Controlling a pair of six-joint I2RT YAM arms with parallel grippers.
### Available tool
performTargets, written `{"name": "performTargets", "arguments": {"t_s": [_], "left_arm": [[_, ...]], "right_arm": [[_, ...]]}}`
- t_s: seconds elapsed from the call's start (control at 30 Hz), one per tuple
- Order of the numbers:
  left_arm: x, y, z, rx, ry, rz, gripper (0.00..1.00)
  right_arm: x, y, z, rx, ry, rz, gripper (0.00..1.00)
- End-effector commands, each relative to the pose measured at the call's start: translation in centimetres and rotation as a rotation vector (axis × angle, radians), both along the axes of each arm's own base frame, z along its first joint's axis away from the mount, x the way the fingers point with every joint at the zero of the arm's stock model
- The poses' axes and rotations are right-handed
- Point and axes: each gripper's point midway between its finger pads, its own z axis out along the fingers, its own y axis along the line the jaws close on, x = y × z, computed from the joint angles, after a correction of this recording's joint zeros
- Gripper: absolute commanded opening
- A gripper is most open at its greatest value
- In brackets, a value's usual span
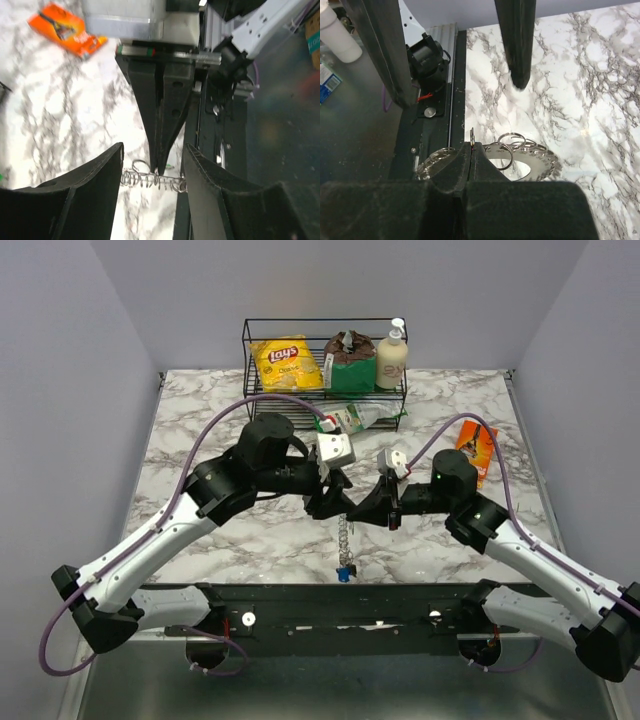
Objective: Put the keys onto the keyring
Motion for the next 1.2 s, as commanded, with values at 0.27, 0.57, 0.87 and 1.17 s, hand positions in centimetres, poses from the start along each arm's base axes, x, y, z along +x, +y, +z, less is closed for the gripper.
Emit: {"name": "performTargets", "arguments": {"t_s": [0.27,0.57,0.87,1.17], "left_arm": [[-1.7,1.0,-4.2,0.205,0.149,-0.069,0.53],[-0.9,0.6,-5.4,0.223,0.145,-0.053,0.49],[-0.1,0.3,-7.1,0.282,0.161,-0.044,0.45],[0.2,0.7,-8.0,0.324,0.154,-0.043,0.34]], "right_arm": [[0.6,-0.2,0.7,-0.035,-0.046,-0.014,0.01],[0.1,-0.5,1.1,-0.023,-0.061,-0.005,0.01],[0.0,-0.6,1.3,-0.018,-0.074,-0.009,0.01],[0.0,-0.7,1.1,-0.020,-0.069,-0.014,0.01]]}}
